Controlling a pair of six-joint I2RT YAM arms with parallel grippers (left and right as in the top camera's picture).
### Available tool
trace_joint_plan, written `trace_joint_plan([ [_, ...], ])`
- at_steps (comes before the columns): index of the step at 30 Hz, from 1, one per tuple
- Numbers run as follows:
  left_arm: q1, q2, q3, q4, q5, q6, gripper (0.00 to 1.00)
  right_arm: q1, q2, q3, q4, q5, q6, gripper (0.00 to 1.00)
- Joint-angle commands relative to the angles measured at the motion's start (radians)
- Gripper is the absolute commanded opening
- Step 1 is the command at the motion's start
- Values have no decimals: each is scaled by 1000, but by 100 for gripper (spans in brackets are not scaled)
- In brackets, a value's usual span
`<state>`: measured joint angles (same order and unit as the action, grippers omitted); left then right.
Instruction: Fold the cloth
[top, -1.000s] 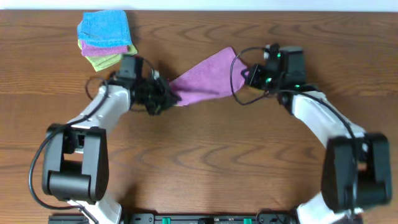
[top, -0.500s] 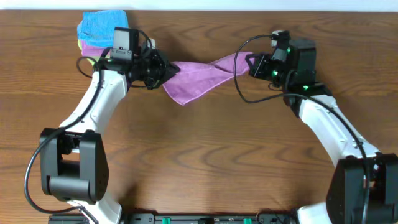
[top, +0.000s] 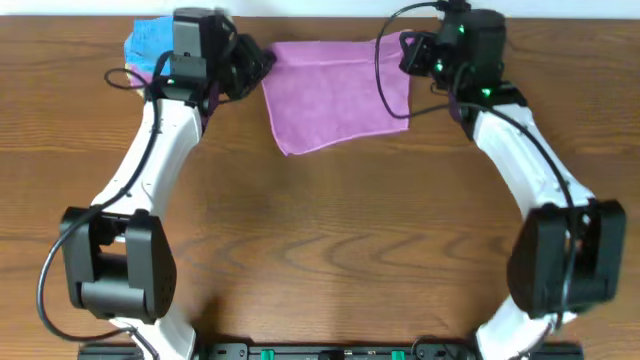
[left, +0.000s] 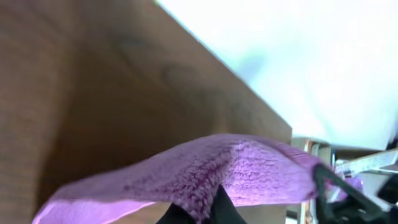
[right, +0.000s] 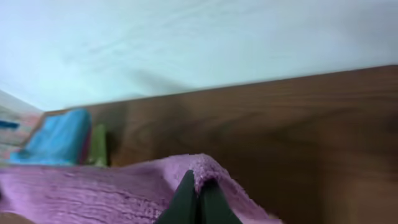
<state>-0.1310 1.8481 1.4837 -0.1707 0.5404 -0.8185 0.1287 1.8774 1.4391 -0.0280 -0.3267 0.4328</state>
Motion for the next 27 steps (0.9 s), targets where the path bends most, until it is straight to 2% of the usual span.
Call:
trace_joint_plan([
  [1, 8, 64, 42, 30, -43, -16, 6, -6, 30, 77, -2, 58, -50, 1],
  [13, 8, 237, 315, 13, 13, 19, 6, -34, 49, 130, -2, 95, -106, 1],
  [20, 8, 236, 354, -53, 113, 69, 6, -29, 45, 132, -22, 22, -105, 1],
  [27, 10, 171, 354, -226, 137, 233, 6, -29, -37, 132, -111, 4, -150, 1],
])
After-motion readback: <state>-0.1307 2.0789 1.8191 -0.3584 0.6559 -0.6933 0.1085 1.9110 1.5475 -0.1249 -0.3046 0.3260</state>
